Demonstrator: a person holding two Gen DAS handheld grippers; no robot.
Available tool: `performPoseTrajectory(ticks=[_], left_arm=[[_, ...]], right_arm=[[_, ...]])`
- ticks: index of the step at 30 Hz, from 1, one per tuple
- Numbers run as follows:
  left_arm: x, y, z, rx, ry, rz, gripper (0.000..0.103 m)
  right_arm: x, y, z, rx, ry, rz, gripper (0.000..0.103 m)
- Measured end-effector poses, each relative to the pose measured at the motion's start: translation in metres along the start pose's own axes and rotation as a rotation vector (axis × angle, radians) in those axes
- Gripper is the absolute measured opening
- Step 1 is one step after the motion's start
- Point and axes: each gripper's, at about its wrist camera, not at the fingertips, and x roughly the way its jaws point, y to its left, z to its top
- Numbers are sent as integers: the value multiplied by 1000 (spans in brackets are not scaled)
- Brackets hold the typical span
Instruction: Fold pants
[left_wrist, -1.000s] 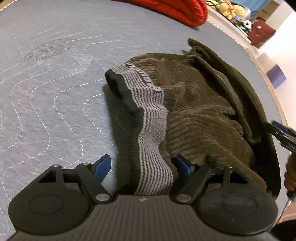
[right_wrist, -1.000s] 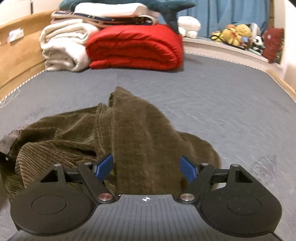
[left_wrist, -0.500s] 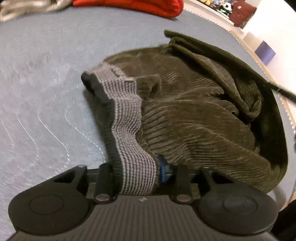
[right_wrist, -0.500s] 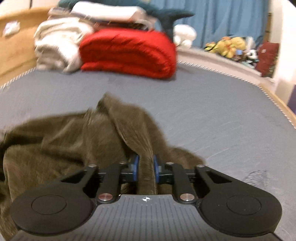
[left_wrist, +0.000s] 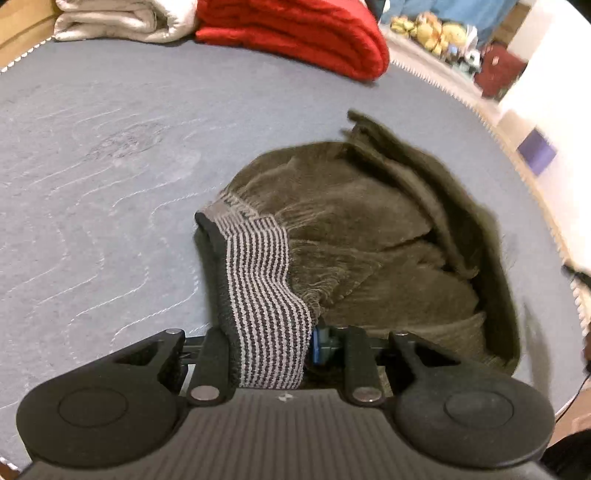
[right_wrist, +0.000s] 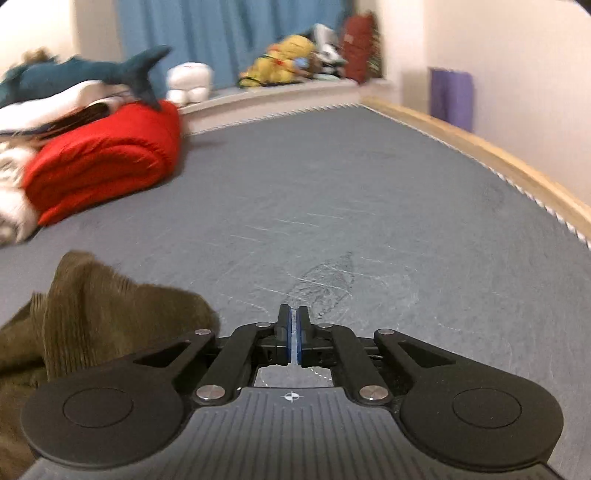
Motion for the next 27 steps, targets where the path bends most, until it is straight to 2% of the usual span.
performPoseTrajectory(ticks=[2, 3, 4, 5, 7, 9, 13, 15, 19, 21, 23, 25, 27], left_arm=[[16, -6, -2, 35, 38, 62, 33], [25, -10, -4, 50, 52, 102, 38], [31, -13, -5, 66, 63, 149, 52], [33, -16, -4, 86, 59, 204, 67], [28, -27, 0, 131, 7, 336, 82], [16, -40, 5, 154, -57, 393, 85], [8, -70, 12, 159, -150, 415, 86], [12, -83, 18, 174, -177, 430, 86], [13, -100, 31, 156, -260, 435, 86], [13, -105, 40, 146, -311, 407, 86], [16, -114, 44, 164, -334, 367, 86], [19, -122, 45, 182, -343, 335, 86], [27, -128, 47, 192, -338, 309, 86]], right_arm=[[-2, 13, 0, -41, -31, 60, 21], [-2, 20, 3, -48, -42, 88, 39], [-1, 28, 4, -55, -50, 117, 54], [1, 38, 5, -67, -53, 149, 58], [7, 63, 8, -113, -45, 211, 64], [15, 91, 7, -170, -30, 251, 69], [34, 149, -1, -293, 23, 327, 83], [40, 175, -13, -385, 53, 335, 86], [61, 202, -31, -568, 100, 227, 87], [69, 200, -32, -590, 108, 181, 85], [73, 193, -26, -551, 123, 202, 78], [71, 182, -20, -503, 140, 228, 51], [61, 164, -19, -466, 146, 261, 33]])
